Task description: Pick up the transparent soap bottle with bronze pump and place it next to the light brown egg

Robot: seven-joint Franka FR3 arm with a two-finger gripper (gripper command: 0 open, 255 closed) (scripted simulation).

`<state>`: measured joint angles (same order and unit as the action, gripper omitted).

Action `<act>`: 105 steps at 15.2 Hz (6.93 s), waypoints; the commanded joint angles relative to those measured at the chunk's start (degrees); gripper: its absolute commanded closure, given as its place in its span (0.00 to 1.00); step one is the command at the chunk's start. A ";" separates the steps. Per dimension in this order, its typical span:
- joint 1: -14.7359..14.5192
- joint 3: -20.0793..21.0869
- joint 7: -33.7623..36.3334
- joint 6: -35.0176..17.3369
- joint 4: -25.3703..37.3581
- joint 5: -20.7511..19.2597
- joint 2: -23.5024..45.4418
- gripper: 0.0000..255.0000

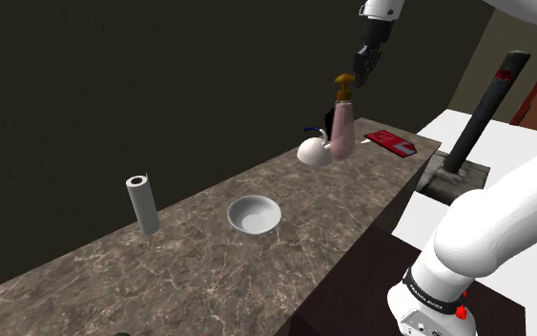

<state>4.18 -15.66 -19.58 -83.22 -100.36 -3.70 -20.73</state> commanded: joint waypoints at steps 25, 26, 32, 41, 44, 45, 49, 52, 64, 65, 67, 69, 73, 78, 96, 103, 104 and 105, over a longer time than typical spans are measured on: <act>-2.53 2.42 4.20 18.80 26.36 2.21 7.80 1.00; -3.07 3.57 5.90 18.72 25.33 2.17 6.85 1.00; -5.77 10.47 15.83 18.49 21.13 3.02 2.91 1.00; -9.45 20.61 30.43 18.45 20.26 5.68 1.92 1.00; -10.64 24.08 35.35 18.46 21.34 6.47 2.87 1.00; -11.05 25.26 37.00 18.47 21.86 6.68 3.33 1.00; -12.80 30.07 43.76 18.57 24.81 7.11 5.98 1.00; -14.26 33.90 49.03 18.81 28.02 6.83 8.89 1.00; -26.20 48.35 70.05 22.96 49.50 -3.74 28.58 1.00; -25.23 47.91 69.58 21.22 46.34 -2.48 26.90 1.00; -23.73 47.25 68.71 18.19 40.93 -0.52 24.08 1.00; -22.77 46.59 67.94 15.55 36.33 0.97 21.74 1.00; -21.68 45.46 66.65 10.96 28.55 3.14 17.99 1.00; -21.10 44.41 65.44 5.97 20.46 4.94 14.44 1.00; -21.12 42.91 63.15 -9.25 -1.22 8.12 7.23 1.00; -21.35 42.92 62.80 -14.71 -7.81 8.71 6.00 1.00; -21.39 42.94 62.77 -15.48 -8.69 8.78 5.88 1.00; -21.42 42.97 62.74 -16.25 -9.56 8.84 5.78 1.00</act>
<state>-17.19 27.24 43.13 -98.53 -108.94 5.08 -14.84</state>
